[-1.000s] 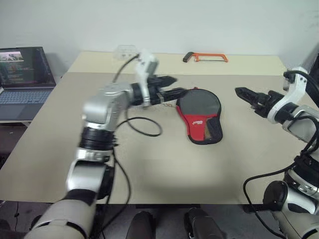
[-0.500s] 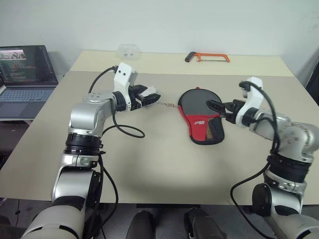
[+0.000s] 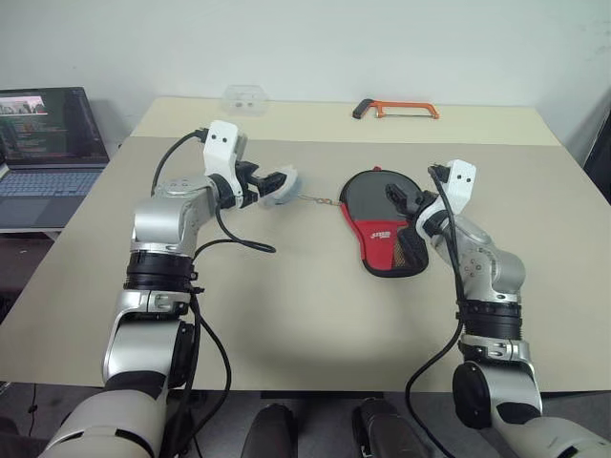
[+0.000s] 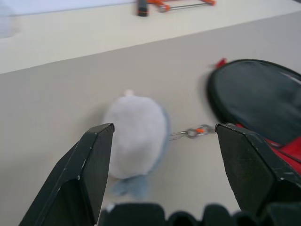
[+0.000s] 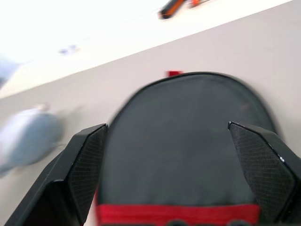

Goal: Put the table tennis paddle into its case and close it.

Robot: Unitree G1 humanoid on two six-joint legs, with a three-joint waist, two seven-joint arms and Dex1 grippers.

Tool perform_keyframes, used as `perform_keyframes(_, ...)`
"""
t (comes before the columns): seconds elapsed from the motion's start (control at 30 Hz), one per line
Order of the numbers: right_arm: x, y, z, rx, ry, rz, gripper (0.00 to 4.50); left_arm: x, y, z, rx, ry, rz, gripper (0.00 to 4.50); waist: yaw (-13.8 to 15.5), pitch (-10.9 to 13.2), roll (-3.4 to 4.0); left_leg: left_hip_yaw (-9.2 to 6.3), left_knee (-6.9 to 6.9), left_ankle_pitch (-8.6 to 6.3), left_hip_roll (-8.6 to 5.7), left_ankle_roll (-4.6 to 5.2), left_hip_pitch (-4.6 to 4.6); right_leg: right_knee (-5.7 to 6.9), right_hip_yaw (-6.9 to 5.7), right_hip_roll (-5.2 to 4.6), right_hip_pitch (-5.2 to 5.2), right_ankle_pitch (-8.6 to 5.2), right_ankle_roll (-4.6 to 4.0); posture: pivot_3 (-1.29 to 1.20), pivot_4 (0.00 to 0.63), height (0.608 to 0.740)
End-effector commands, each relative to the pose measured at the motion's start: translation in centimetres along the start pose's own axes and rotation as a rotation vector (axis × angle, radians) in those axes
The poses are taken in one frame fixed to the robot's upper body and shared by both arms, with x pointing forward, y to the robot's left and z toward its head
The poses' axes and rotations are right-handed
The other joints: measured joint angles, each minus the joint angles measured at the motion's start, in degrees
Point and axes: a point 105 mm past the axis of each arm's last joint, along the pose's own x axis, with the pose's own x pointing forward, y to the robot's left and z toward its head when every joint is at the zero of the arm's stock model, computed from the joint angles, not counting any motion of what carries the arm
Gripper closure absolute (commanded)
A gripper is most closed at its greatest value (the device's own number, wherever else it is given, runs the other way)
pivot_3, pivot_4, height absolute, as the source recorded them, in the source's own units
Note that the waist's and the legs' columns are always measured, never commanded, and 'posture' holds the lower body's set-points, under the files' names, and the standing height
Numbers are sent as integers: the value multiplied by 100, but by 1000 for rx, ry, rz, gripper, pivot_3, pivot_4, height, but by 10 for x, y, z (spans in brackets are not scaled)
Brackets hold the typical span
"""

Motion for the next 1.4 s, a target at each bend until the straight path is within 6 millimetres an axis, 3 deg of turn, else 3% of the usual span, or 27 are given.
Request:
perform_keyframes(0.03,1,8,9,-21,-68,1,0,-4,-3,32,10,-117,0,762,8,0,0,1,0,0,0,0,0,1,1,0,-1,0,0,0,150,740)
perform_keyframes(0.23,2,23,14,-32,-88,71,0,-7,2,32,7,-111,14,762,-11,0,0,-1,0,1,1,-1,1,3,0,0,-1,0,0,0,150,740)
perform_keyframes(0.4,5,30,16,-26,-94,96,0,-9,0,47,-4,-144,16,762,-2,0,0,-2,0,1,1,-1,1,2,-1,-1,0,0,0,0,150,740)
perform_keyframes(0.63,8,31,17,-18,-99,100,0,-6,13,40,2,-104,116,762,-9,0,0,-2,0,1,1,-1,2,3,0,-1,0,0,-1,0,150,740)
perform_keyframes(0.83,13,33,20,-24,-104,102,0,0,-1,46,-5,-119,81,762,7,0,0,-2,0,1,1,-1,1,3,-1,-2,0,0,-1,0,150,740)
perform_keyframes(1.0,15,37,20,-31,-101,115,0,1,-1,42,-10,-98,77,762,-10,0,0,-1,-1,1,1,-2,2,4,-1,-2,-1,0,-1,0,150,740)
perform_keyframes(1.13,-6,26,42,-23,-107,166,0,-10,-24,34,43,-56,-119,762,-6,0,0,-2,-2,1,0,-3,1,4,1,-3,-1,1,-1,0,150,740)
perform_keyframes(1.27,-38,-12,53,-52,-28,97,0,-36,-52,36,84,-75,-360,762,36,0,1,-8,-4,13,5,-22,1,1,1,-5,0,0,-1,0,150,740)
perform_keyframes(1.4,-67,-29,58,-51,66,90,0,-53,-73,31,119,-51,-520,762,69,0,0,-2,-1,3,3,-4,2,3,2,-4,2,-1,-2,0,150,740)
